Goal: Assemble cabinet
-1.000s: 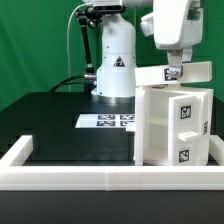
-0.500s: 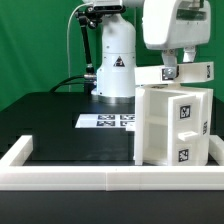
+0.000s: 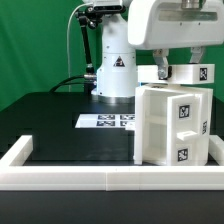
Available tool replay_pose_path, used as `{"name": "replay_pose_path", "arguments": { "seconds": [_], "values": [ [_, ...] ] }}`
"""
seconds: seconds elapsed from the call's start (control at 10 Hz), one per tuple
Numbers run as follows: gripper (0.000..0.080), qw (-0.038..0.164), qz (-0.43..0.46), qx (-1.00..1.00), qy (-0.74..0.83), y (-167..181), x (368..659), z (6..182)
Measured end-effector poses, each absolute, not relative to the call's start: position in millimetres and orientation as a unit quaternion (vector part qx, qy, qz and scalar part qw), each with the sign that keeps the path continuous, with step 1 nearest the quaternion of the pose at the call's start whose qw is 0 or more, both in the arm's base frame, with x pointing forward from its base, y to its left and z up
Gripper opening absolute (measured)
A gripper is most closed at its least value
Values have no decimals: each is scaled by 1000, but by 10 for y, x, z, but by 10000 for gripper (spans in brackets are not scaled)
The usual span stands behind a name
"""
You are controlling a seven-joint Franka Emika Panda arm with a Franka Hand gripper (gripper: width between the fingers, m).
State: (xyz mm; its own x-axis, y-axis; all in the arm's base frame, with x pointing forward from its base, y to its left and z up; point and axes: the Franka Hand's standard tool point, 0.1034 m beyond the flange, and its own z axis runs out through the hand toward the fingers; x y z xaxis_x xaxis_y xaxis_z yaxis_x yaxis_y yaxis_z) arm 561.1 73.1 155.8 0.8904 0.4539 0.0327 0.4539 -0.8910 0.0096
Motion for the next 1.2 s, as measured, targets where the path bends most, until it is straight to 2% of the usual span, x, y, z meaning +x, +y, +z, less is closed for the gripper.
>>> {"name": "replay_pose_path", "arguments": {
  "seconds": [0.9, 1.2],
  "values": [
    [564, -17, 43, 998, -45, 737, 5670, 1552],
    [564, -34, 45, 980, -189, 751, 5666, 1548]
  ]
}}
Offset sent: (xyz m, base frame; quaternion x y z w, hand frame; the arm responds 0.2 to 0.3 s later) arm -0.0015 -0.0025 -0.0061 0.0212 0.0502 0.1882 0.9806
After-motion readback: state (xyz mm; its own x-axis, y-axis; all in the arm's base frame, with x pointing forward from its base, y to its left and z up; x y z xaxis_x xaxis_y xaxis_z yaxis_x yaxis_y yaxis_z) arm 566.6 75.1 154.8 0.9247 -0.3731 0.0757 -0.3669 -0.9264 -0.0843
